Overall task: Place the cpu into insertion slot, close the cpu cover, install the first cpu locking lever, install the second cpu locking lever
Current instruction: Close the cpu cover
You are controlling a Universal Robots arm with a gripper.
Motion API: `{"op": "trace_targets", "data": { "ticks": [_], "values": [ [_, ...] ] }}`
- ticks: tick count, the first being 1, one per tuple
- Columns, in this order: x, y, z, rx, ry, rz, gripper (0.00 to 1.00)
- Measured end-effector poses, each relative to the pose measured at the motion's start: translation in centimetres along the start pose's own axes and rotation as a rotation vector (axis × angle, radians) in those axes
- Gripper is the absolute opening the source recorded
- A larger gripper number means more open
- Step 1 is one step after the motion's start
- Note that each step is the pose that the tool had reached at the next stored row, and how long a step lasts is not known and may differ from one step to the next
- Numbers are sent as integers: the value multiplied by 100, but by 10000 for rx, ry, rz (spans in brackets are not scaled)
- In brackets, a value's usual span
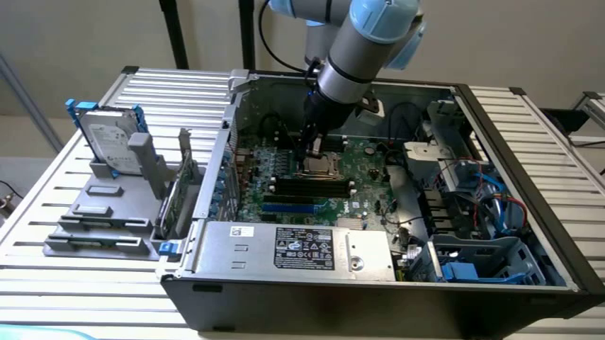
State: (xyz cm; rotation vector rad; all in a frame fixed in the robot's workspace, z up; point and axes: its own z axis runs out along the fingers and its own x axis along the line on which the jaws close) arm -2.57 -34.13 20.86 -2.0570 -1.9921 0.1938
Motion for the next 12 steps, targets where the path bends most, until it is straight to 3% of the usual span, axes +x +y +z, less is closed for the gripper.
{"op": "trace_targets", "data": {
  "ticks": [12],
  "values": [
    [-7, 36, 72, 0, -2, 0, 11]
  ]
}}
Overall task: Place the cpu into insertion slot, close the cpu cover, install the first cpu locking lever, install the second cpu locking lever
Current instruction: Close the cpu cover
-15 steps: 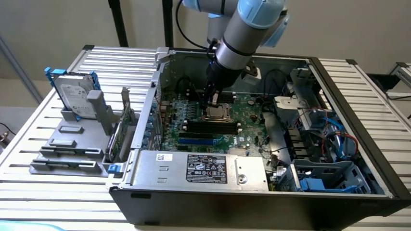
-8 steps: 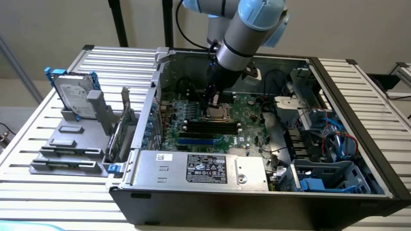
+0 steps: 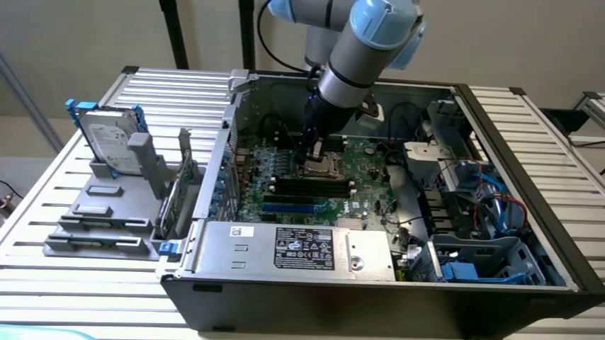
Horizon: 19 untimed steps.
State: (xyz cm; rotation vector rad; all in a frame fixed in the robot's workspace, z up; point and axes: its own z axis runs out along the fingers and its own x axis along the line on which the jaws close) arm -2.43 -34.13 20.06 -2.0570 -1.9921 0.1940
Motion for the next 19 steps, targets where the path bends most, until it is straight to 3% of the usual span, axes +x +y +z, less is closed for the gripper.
{"op": "trace_targets", "data": {
  "ticks": [13, 19],
  "values": [
    [1, 3, 9, -6, 10, -3, 11],
    [6, -92, -77, 0, 1, -1, 11]
  ]
}}
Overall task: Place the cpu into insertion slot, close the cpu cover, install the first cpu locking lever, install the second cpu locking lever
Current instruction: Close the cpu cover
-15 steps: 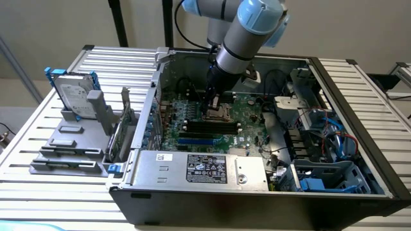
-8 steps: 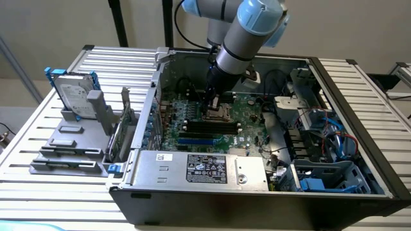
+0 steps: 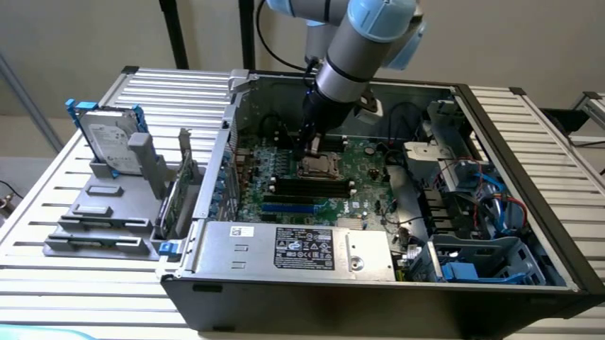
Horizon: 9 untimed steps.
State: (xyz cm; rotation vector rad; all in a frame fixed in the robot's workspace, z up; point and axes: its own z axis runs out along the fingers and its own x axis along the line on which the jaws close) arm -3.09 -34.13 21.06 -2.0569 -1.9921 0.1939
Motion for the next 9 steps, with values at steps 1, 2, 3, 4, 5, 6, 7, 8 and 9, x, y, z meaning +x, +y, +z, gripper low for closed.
{"op": "trace_targets", "data": {
  "ticks": [1, 2, 3, 4, 5, 6, 7, 8, 9],
  "values": [
    [-2, -37, 6, 0, 5, -1, 11],
    [-4, -78, 14, 0, 8, -2, 11],
    [-6, -122, 24, 0, 11, -3, 11],
    [-9, -169, 33, 1, 11, -3, 11],
    [-11, -212, 42, 0, 12, -4, 11],
    [-14, -249, 49, -1, 13, -4, 11],
    [-17, -280, 56, -3, 13, -4, 11],
    [-19, -303, 61, -5, 14, -4, 11],
    [-19, -313, 64, -14, 14, -5, 11]
  ]
}}
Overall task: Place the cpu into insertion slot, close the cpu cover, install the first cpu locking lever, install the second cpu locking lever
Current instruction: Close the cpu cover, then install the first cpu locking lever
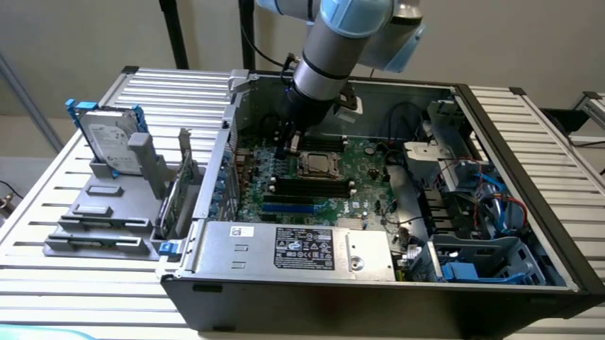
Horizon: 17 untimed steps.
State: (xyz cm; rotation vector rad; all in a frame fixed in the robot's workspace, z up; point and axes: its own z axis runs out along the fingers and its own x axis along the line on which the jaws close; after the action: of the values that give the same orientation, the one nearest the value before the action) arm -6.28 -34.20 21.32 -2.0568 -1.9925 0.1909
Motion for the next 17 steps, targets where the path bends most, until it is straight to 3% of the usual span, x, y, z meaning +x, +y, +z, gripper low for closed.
{"op": "trace_targets", "data": {
  "ticks": [13, 17],
  "values": [
    [-2, -3, 0, -8, 1, -2, 11],
    [-37, -4, -3, -6, 43, -13, 11]
  ]
}}
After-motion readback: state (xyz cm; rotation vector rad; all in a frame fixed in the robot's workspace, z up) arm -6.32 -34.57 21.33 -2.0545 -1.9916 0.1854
